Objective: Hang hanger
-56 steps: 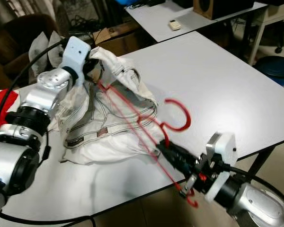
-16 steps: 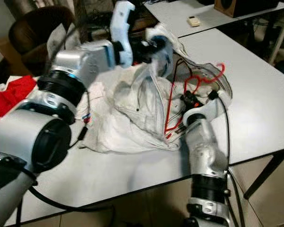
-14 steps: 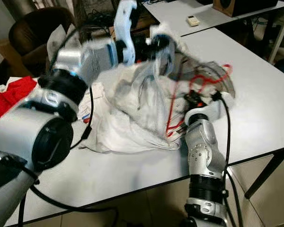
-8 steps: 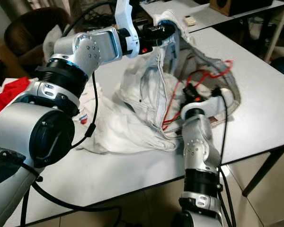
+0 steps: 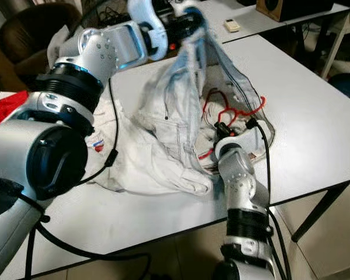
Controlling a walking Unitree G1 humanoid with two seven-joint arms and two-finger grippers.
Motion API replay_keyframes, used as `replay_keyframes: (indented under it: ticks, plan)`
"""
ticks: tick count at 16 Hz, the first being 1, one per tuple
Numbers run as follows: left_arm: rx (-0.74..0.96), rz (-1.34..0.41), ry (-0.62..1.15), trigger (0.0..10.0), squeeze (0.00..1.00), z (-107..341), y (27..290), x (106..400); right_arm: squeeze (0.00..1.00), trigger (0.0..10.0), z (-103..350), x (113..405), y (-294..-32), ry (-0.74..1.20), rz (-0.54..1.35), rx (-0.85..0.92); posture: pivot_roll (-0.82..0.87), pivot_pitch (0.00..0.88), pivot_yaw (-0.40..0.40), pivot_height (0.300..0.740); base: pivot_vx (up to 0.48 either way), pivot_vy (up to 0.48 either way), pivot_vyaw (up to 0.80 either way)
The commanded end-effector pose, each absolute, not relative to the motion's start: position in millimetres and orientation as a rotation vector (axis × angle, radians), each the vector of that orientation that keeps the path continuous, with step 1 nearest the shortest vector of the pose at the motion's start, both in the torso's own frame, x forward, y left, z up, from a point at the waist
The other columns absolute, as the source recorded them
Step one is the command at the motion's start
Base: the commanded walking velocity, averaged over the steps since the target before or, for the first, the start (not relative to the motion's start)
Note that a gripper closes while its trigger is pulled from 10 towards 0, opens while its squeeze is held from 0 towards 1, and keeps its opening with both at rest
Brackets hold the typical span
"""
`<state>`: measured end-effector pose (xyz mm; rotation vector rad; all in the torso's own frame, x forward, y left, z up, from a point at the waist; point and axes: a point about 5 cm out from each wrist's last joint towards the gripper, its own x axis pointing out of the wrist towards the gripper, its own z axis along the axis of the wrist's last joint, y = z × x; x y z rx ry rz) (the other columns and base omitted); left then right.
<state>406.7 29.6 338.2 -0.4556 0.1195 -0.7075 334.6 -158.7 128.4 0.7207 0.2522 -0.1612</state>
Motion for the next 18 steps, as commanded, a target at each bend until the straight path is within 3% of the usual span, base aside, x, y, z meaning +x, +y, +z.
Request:
replay_keyframes:
  ticks: [1, 7, 9, 13, 18]
  plan:
    - [-0.361, -0.55, -0.069, 0.0, 0.0, 367.9, 64.2, 414.6, 0.0, 10.0, 103.6, 317.6, -156.7, 0.417, -0.171, 0.71, -0.18, 0.0, 0.187, 0.74, 0.0, 0.0, 0.0]
    - [-0.099, -0.313, -0.068, 0.0, 0.0, 337.3, 97.9, 427.2, 0.0, 10.0, 152.0, 297.3, -156.0, 0.339, -0.014, 0.767, -0.22, 0.0, 0.219, 0.74, 0.0, 0.0, 0.0]
    - [0.118, -0.206, 0.005, 0.0, 0.0, 299.0, 114.9, 431.1, 0.0, 10.0, 190.7, 279.2, -160.3, 0.25, 0.048, 0.795, -0.25, 0.0, 0.25, 0.74, 0.0, 0.0, 0.0]
    - [0.361, -0.153, 0.16, 0.0, 0.0, 234.8, 132.0, 426.8, 0.0, 10.0, 247.2, 263.6, -163.9, 0.091, 0.146, 0.855, -0.31, 0.0, 0.289, 0.74, 0.0, 0.0, 0.0]
    - [0.466, -0.234, 0.305, 0.0, 0.0, 174.8, 138.5, 412.5, 0.0, 10.0, 285.4, 260.0, -167.1, 0.016, 0.183, 0.948, -0.33, 0.0, 0.29, 0.74, 0.0, 0.0, 0.0]
